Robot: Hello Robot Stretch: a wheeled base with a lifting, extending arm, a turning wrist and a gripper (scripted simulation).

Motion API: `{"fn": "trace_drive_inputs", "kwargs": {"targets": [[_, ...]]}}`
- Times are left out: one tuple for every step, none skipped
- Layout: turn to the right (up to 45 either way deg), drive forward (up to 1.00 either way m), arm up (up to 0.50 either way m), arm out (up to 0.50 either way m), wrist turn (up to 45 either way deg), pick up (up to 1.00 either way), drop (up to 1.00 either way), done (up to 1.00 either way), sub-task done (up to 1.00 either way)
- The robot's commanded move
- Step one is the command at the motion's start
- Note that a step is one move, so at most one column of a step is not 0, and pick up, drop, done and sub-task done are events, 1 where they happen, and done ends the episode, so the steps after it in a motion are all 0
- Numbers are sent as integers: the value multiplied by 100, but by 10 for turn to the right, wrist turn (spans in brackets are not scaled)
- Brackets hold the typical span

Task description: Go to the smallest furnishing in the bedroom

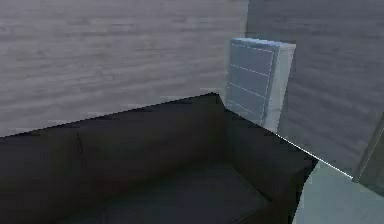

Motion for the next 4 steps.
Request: {"fn": "trace_drive_inputs", "kwargs": {"targets": [[450,0,0,0,0,0,0,0,0],[450,0,0,0,0,0,0,0,0],[450,0,0,0,0,0,0,0,0],[180,0,0,0,0,0,0,0,0]]}}
